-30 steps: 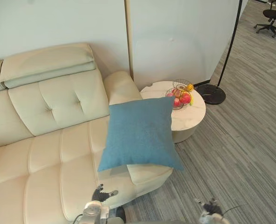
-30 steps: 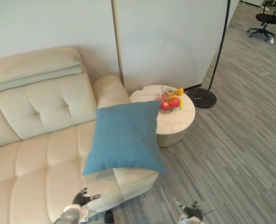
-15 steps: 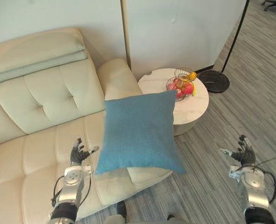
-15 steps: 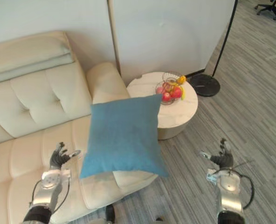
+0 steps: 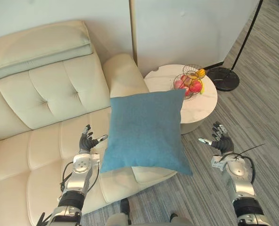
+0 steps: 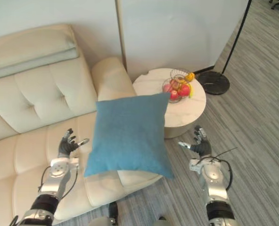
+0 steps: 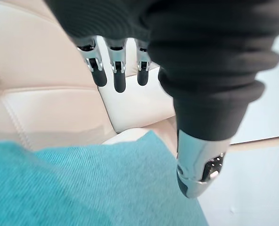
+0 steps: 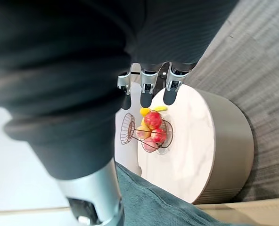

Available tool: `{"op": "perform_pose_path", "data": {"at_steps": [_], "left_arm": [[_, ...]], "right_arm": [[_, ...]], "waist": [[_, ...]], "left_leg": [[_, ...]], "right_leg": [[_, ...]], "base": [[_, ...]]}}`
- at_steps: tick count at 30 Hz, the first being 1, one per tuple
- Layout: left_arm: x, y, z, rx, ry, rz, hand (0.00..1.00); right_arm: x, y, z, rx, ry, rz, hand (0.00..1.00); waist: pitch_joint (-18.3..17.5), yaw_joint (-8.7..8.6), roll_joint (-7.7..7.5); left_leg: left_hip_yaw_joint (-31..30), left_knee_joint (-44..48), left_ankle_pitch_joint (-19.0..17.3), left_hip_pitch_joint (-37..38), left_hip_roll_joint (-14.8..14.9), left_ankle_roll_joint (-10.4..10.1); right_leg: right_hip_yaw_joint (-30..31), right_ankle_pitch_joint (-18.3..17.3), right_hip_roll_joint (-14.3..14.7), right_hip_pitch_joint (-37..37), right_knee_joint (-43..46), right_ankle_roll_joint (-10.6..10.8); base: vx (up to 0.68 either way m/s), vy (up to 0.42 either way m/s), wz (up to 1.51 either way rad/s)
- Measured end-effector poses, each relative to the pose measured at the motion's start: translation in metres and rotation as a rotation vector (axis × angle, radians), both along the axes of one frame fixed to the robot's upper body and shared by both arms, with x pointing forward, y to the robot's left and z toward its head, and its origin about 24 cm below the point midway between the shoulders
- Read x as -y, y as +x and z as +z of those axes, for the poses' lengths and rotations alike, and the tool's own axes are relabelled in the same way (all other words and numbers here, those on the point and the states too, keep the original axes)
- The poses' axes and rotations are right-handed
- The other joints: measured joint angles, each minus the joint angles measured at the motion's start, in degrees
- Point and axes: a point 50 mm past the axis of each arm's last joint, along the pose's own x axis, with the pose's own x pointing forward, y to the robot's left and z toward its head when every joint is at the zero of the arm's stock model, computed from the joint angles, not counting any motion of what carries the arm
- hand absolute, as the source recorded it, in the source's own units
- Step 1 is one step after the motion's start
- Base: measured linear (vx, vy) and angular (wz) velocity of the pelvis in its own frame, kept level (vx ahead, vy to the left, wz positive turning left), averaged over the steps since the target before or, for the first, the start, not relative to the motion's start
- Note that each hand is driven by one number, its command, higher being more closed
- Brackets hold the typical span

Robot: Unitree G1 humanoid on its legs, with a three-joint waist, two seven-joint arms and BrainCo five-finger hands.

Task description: Pick up cushions and gather them together orderly.

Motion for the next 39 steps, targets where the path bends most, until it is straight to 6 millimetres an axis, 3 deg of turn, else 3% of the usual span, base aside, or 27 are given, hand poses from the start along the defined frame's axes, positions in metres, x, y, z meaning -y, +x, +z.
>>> {"op": "perform_pose_path", "data": {"at_steps": [9, 11, 14, 18, 22, 25, 33, 39], "left_arm": [[0.005, -0.001, -0.005, -0.015, -0.015, 0.018, 0.0], [0.005, 0.001, -0.005, -0.019, -0.015, 0.019, 0.0], [0.007, 0.001, -0.006, -0.024, -0.022, 0.018, 0.0], [0.009, 0.006, -0.001, -0.004, -0.026, 0.015, 0.0], [0.012, 0.015, 0.008, 0.028, -0.028, 0.007, 0.0], [0.016, 0.022, 0.017, 0.063, -0.035, 0.003, 0.0], [0.031, 0.045, 0.054, 0.206, -0.06, -0.01, 0.0], [0.037, 0.056, 0.073, 0.269, -0.067, -0.009, 0.0]], "right_arm": [[-0.014, -0.004, -0.016, -0.038, 0.067, -0.03, 0.0], [-0.015, -0.004, -0.016, -0.036, 0.074, -0.029, 0.0], [-0.016, -0.003, -0.016, -0.036, 0.087, -0.029, 0.0], [-0.019, 0.001, -0.013, -0.021, 0.118, -0.026, 0.0], [-0.037, 0.02, 0.0, 0.022, 0.116, 0.055, 0.0], [-0.044, 0.029, 0.011, 0.061, 0.112, 0.079, 0.0], [-0.054, 0.038, 0.044, 0.2, 0.112, 0.103, 0.0], [-0.057, 0.041, 0.058, 0.256, 0.109, 0.112, 0.0]], "waist": [[0.63, -0.07, -0.49], [1.53, -0.07, -1.2], [2.94, -0.14, -1.1], [4.09, 0.0, -2.27], [6.22, 0.67, -3.41], [6.71, 1.29, -3.16], [9.77, 1.84, -3.02], [9.86, 2.37, -2.96]], "left_leg": [[-0.06, -0.05, 0.66, -0.07, -0.07, -0.55], [-0.12, -2.19, 2.61, -0.09, -0.32, -0.91], [-0.45, -5.58, 5.76, -0.16, 0.19, -0.91], [-1.15, -6.5, 7.38, -2.77, -0.18, -0.71], [-1.81, -4.27, 7.96, -6.5, -0.65, -0.58], [-2.33, -2.55, 7.79, -9.42, -0.9, -0.55], [-3.09, -0.54, 7.86, -12.96, -0.85, -0.5], [-3.06, -0.35, 7.9, -13.46, -0.87, -0.68]], "right_leg": [[-0.89, -3.4, -0.19, -0.3, 0.9, -0.71], [-1.65, -5.42, -0.55, -1.69, 1.3, -0.59], [-2.07, -5.89, -0.13, -4.85, 3.97, -0.79], [-1.76, -6.64, -0.44, -8.75, 7.6, -0.49], [-1.6, -6.46, -0.92, -12.38, 10.62, -0.36], [-2.07, -7.02, -1.34, -15.01, 12.83, -0.25], [-2.85, -8.03, -1.65, -18.41, 16.2, -0.47], [-3.05, -8.43, -1.79, -19.04, 17.06, -0.59]], "base": [[-0.08, -0.03, -0.01], [-0.18, -0.066, -0.01], [-0.2, -0.05, 0.01], [-0.14, 0.005, 0.1], [-0.08, 0.01, 0.1], [-0.07, -0.008, 0.14], [-0.02, -0.028, 0.07], [0.05, -0.042, 0.02]]}}
